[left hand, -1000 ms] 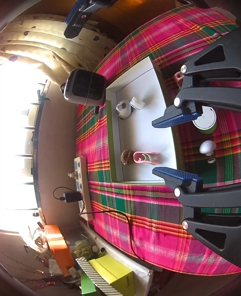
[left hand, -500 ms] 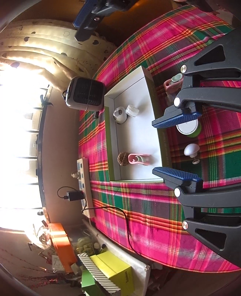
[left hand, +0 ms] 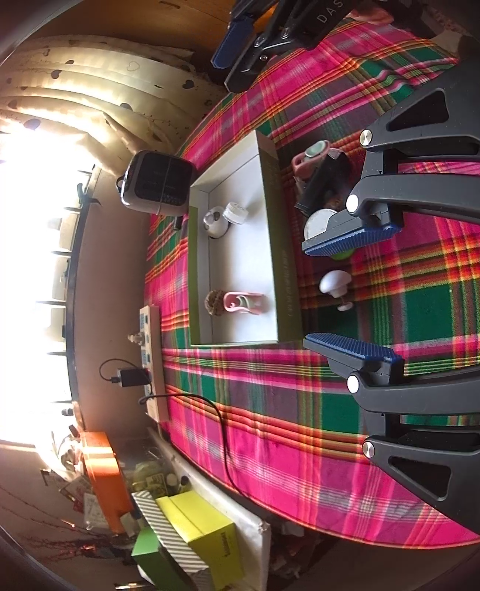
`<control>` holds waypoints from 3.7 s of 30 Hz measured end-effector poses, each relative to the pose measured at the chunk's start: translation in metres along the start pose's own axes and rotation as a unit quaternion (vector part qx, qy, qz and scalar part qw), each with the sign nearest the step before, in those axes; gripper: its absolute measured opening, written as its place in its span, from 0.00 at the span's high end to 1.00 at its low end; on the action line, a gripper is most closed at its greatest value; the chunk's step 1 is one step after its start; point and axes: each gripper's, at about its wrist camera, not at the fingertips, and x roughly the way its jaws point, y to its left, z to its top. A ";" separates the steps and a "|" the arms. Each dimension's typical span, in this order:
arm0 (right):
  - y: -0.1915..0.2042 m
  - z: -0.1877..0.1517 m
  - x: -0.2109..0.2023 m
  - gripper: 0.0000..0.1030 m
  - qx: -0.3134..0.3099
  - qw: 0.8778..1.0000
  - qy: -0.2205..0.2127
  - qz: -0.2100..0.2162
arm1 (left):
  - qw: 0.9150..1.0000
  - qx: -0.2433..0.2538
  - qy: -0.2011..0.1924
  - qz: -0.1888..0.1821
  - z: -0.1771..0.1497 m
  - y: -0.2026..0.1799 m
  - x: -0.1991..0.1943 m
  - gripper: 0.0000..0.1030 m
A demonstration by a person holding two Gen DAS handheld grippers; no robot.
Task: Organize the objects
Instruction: 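Lift both grippers away from the box, then move the left gripper to the white mushroom toy while the right gripper approaches the pink holder, then close the left gripper on the white mushroom toy while the right gripper grasps the pink holder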
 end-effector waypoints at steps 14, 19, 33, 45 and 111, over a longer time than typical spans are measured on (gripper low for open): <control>-0.010 -0.039 0.018 0.50 0.031 0.996 0.071 0.042 | 0.999 -0.013 0.023 -0.019 -0.025 0.007 0.007 0.59; -0.010 -0.046 0.023 0.50 0.034 0.994 0.087 0.051 | 0.999 -0.013 0.032 -0.024 -0.030 0.008 0.012 0.59; -0.011 -0.052 0.048 0.50 0.071 0.984 0.123 0.106 | 0.999 -0.011 0.047 -0.022 -0.030 0.010 0.025 0.59; -0.004 -0.042 0.073 0.50 0.074 0.978 0.146 0.130 | 0.998 -0.014 0.054 -0.023 -0.029 0.013 0.033 0.59; -0.010 -0.047 0.088 0.77 0.035 0.980 0.168 0.104 | 0.998 0.008 0.059 0.000 -0.005 0.012 0.059 0.76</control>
